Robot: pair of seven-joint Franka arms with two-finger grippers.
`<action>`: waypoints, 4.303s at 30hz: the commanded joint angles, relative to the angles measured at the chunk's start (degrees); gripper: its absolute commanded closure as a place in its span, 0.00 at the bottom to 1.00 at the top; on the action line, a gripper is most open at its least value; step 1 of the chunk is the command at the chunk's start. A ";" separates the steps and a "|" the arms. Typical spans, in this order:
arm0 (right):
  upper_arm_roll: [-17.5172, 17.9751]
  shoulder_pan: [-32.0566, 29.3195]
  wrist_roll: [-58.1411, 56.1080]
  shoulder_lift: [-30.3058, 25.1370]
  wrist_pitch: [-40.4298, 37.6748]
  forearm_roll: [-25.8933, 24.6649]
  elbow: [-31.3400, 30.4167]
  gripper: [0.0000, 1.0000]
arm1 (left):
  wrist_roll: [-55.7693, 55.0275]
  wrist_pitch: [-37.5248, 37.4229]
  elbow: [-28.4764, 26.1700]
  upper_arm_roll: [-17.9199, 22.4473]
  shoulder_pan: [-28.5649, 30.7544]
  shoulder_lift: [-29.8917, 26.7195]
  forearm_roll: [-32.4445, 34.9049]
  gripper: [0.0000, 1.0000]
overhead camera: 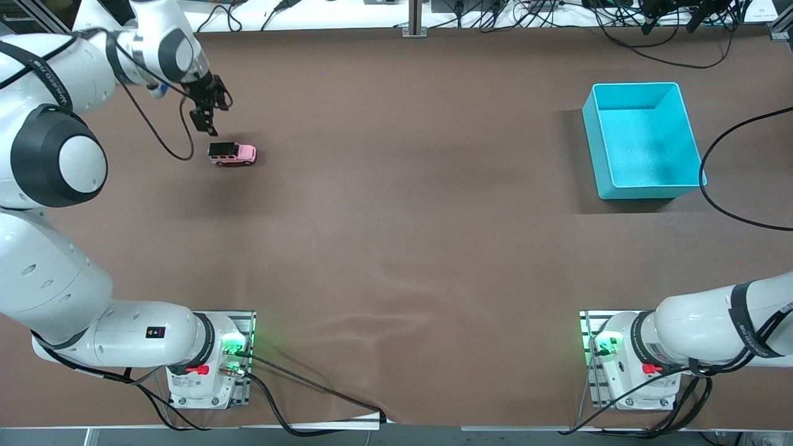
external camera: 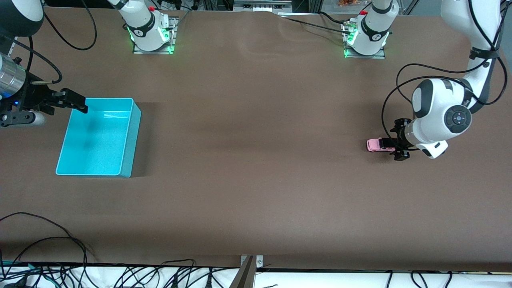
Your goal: Wind and store pink jeep toy
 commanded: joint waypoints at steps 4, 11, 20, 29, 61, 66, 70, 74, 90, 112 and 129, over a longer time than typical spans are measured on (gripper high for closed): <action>-0.10 -0.18 -0.63 -0.27 -0.92 1.09 0.86 0.00 | -6.48 8.32 -6.23 -0.18 0.70 -1.48 0.83 0.00; -0.01 -0.18 -0.63 -0.27 -1.71 1.09 0.77 0.00 | -7.89 10.95 -6.50 -0.18 0.97 0.28 0.74 0.00; -0.19 -0.18 -0.46 -0.27 -2.06 1.09 0.86 0.00 | -7.89 14.04 -7.29 -0.09 0.97 1.78 0.83 0.03; -0.19 -0.18 -0.55 -0.27 -2.15 1.09 0.86 0.00 | -7.54 14.12 -7.20 -0.09 0.97 2.92 0.91 0.25; -0.10 -0.18 -0.55 -0.27 -1.89 0.83 0.86 0.00 | -14.04 11.66 -5.18 -0.70 -9.22 -1.03 2.84 0.78; -0.10 -0.09 -0.55 -0.27 -1.71 0.83 0.86 0.00 | -15.18 11.84 -5.18 -1.23 -11.77 -0.33 3.11 0.80; -0.10 0.09 -0.55 -0.18 -1.71 0.65 0.86 0.00 | -18.25 13.24 -5.18 -1.49 -14.50 1.86 3.20 0.80; -0.10 -0.09 -0.55 -0.18 -1.71 0.74 0.86 0.00 | -20.98 15.35 -5.18 -1.58 -14.94 3.79 3.20 0.80; -0.10 0.00 -0.55 -0.18 -1.54 0.83 0.86 0.00 | -20.90 15.79 -5.18 -1.32 -14.07 5.73 3.29 0.80; -0.19 -0.18 -0.46 -0.18 -1.54 1.00 0.95 0.00 | -13.87 15.88 -5.18 -1.32 -4.49 6.17 9.35 0.80; -0.10 0.09 -0.46 -0.18 -1.54 0.91 0.86 0.00 | -9.21 18.34 -5.01 -1.32 4.30 8.63 13.83 0.80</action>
